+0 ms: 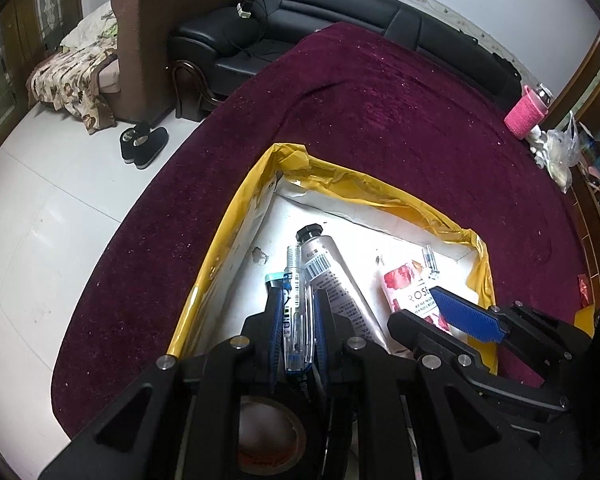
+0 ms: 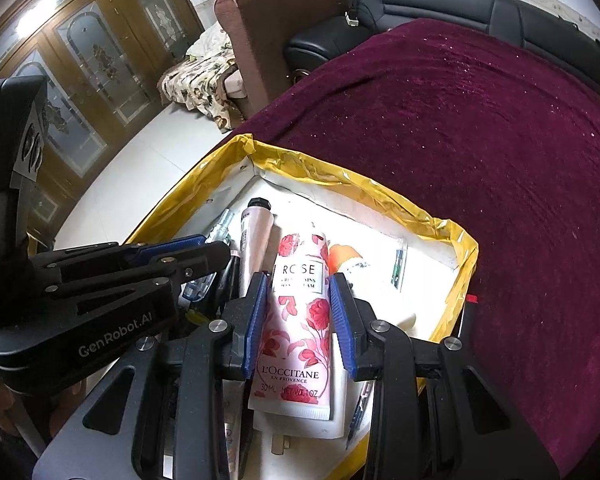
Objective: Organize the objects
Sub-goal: 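Lower the pink tube and clear pen into the box and open both grippers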
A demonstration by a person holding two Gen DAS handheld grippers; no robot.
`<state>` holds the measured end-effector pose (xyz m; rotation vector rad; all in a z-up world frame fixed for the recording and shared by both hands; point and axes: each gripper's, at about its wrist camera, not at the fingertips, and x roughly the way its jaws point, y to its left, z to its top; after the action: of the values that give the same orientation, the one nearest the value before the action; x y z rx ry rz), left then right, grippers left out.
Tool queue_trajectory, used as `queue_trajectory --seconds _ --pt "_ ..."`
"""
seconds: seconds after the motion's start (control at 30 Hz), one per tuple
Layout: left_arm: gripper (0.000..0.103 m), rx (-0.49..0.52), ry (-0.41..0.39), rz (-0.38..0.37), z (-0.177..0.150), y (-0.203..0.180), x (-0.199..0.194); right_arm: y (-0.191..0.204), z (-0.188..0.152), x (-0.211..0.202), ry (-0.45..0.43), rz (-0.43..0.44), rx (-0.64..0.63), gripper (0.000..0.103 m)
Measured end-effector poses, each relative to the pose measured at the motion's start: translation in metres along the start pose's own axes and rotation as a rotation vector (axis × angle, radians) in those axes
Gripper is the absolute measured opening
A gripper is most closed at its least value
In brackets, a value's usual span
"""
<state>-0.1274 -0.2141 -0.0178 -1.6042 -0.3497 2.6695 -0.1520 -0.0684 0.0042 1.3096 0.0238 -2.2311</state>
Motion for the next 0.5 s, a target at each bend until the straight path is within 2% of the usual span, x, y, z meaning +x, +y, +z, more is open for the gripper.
queue_trajectory --seconds 0.5 --pt "0.015 0.0 -0.006 0.001 -0.0005 0.0017 -0.0008 -0.0047 -0.0009 0.0024 0.01 -0.004 0.018 0.033"
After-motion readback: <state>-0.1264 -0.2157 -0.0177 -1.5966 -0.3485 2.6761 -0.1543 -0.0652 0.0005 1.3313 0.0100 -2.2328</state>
